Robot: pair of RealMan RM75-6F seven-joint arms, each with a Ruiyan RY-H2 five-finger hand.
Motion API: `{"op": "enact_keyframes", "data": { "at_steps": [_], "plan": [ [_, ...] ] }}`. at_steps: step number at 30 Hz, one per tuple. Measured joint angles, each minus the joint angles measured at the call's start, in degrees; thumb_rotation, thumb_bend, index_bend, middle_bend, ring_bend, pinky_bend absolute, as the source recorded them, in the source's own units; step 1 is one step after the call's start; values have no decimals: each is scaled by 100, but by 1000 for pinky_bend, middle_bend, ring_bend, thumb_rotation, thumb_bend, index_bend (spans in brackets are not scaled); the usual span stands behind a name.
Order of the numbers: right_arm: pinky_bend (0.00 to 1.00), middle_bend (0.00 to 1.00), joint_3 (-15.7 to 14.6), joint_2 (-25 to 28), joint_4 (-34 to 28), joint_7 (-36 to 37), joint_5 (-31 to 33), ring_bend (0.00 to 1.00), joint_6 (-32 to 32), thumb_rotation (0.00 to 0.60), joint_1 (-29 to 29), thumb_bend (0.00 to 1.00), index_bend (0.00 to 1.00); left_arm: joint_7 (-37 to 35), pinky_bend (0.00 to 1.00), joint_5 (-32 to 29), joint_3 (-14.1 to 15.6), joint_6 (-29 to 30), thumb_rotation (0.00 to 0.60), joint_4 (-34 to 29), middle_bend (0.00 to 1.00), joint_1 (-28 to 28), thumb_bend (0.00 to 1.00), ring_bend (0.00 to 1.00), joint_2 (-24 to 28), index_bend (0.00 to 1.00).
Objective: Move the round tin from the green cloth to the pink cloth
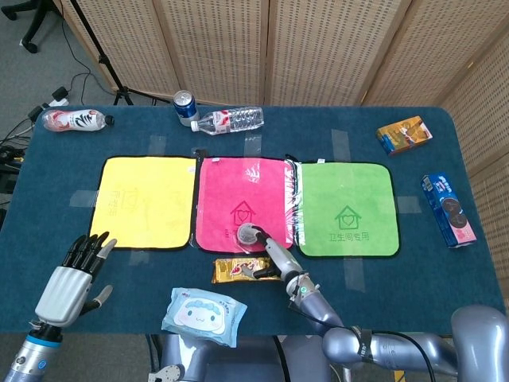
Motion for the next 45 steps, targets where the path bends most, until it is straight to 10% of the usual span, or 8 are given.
{"op": "enact_keyframes", "data": {
  "at_steps": [16,27,35,45],
  "plan": [
    [7,0,-221,1931,-990,-858,-763,0,776,600,-355,388,93,231,0,5,21,-64,600,36,0,2,273,0,-90,0],
    [7,0,-1127,2891,-1520,-495,-3111,0,1257,600,-1449,389,93,435,0,5,48,-97,600,38,0,19,274,0,-139,0],
    [7,0,-2211,2959,-736,-506,-5778,0,2730,600,-2732,398,93,586,0,5,54,-63,600,-54,0,53,274,0,-102,0],
    [7,0,-2455,2565,931,-1171,-6627,0,4038,600,-3801,411,93,704,0,75,37,75,600,-85,0,112,274,0,-84,0]
  ]
}}
